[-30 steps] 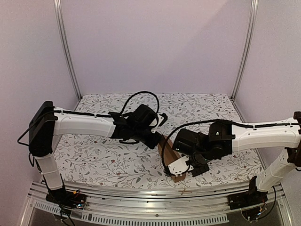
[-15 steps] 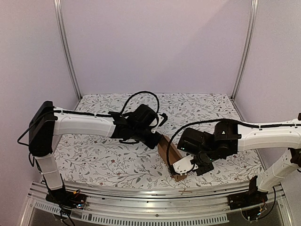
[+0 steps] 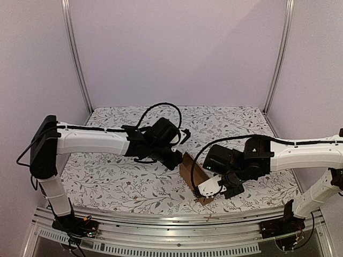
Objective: Fold the paper box
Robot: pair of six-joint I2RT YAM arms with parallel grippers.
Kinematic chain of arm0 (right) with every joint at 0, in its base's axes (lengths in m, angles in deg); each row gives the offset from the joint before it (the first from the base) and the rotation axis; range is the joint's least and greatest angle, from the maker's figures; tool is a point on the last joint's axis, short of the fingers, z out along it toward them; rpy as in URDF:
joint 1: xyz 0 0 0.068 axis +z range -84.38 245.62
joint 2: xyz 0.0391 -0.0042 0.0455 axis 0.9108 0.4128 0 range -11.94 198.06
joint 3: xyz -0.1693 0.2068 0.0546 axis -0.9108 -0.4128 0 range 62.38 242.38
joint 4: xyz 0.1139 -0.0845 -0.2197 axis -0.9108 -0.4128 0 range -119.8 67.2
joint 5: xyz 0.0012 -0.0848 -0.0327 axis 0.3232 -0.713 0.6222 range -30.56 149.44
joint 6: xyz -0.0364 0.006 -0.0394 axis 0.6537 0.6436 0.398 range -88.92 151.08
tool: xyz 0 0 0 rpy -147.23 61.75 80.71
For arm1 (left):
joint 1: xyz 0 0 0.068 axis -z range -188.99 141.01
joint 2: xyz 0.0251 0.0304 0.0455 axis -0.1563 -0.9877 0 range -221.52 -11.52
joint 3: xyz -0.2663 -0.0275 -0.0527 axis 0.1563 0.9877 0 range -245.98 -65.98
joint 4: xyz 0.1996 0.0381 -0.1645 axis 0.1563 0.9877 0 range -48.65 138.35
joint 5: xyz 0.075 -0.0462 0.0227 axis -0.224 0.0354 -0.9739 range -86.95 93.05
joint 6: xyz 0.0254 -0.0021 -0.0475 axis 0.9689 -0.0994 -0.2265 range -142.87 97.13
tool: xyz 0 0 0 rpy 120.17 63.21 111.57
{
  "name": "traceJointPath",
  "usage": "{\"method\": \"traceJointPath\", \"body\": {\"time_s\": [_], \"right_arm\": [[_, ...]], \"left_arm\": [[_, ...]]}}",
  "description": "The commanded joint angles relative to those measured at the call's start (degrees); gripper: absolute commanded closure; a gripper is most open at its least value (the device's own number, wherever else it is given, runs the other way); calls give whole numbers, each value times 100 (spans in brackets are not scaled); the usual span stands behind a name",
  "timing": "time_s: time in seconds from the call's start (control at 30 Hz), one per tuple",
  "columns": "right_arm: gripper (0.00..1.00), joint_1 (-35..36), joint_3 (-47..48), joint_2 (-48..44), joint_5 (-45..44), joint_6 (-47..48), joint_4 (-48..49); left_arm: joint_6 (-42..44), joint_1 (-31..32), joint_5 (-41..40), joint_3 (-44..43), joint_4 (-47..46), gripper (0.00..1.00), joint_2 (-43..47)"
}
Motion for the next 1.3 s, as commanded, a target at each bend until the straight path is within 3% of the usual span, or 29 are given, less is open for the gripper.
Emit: {"method": "traceJointPath", "body": {"time_s": [0.0, 0.2, 0.4, 0.6, 0.93, 1.27], "right_arm": [[82, -69, -104, -97, -27, 36, 29], [80, -105, -147, -197, -55, 28, 30], [79, -180, -164, -430, -10, 25, 14], [76, -482, -200, -866, 300, 21, 16], [74, -1049, -404, -1562, 684, -146, 130], [74, -1110, -510, -1739, 826, -223, 251]], "left_arm": [[84, 82, -221, -122, 234, 74, 365], [-334, 129, -279, -317, 561, 71, 626], [-3025, 418, -697, -213, 341, 61, 987], [-4862, 686, -920, 220, -330, 60, 990], [-5670, 767, -619, 169, -662, 55, 541], [-5894, 759, -412, 35, -801, 64, 138]]}}
